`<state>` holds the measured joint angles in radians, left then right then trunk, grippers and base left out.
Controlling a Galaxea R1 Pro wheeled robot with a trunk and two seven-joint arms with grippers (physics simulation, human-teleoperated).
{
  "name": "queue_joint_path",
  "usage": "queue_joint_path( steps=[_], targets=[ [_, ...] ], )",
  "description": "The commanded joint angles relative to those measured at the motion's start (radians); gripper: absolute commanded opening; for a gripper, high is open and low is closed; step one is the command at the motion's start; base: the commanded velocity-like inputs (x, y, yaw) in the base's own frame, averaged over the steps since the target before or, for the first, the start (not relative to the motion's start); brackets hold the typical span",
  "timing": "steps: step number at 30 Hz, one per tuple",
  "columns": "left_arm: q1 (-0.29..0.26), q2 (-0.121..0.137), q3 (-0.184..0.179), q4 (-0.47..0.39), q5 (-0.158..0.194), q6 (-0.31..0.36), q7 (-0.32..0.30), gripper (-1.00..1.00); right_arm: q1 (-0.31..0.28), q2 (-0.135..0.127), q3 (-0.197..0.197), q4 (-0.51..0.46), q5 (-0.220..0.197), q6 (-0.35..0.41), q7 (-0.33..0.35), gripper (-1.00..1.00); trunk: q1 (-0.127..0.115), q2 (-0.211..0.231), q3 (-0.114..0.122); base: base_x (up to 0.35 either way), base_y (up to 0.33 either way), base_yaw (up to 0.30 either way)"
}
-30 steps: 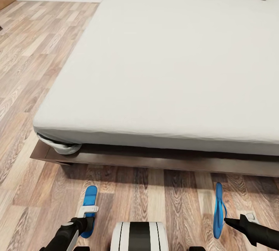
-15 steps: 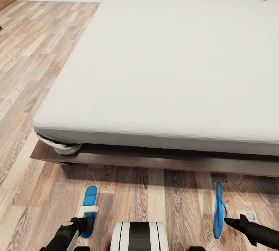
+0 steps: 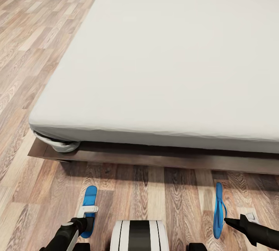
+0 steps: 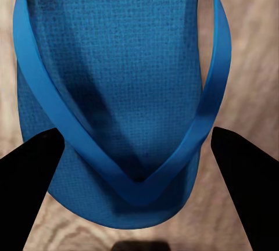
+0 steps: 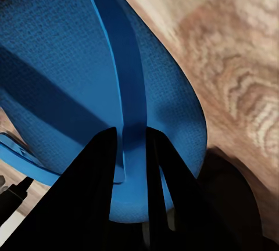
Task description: In the bedroom, move the book from the bed onto either nightstand, and place the two sandals side by side next to the bed.
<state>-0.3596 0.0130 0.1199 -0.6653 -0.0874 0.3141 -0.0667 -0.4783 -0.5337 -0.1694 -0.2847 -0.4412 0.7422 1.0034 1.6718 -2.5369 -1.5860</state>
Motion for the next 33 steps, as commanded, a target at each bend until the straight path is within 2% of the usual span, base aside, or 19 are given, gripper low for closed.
queue_joint_path(
  steps=[1,3,7,33],
  targets=[
    [0.0,-0.001,0.004,-0.002,-0.009,0.005,-0.007,-1.0,0.0,0.0,-0.002,0.0,-0.001,0.005,0.001,-1.0,0.0,0.0,-0.001,0.0,0.0,0.0],
    [0.0,-0.001,0.004,-0.002,-0.009,0.005,-0.007,-1.0,0.0,0.0,-0.002,0.0,-0.001,0.004,0.001,-1.0,0.0,0.0,-0.001,0.0,0.0,0.0],
    [-0.001,-0.001,0.004,-0.002,-0.009,0.005,-0.007,-1.0,0.0,0.0,-0.002,0.0,-0.001,0.005,0.001,-1.0,0.002,-0.001,-0.016,0.0,0.0,0.0],
    [0.0,-0.001,0.004,-0.002,-0.009,0.005,-0.008,-1.0,0.0,0.0,-0.002,0.0,-0.001,0.005,0.001,-1.0,0.002,-0.001,-0.016,0.0,0.0,0.0]
  ],
)
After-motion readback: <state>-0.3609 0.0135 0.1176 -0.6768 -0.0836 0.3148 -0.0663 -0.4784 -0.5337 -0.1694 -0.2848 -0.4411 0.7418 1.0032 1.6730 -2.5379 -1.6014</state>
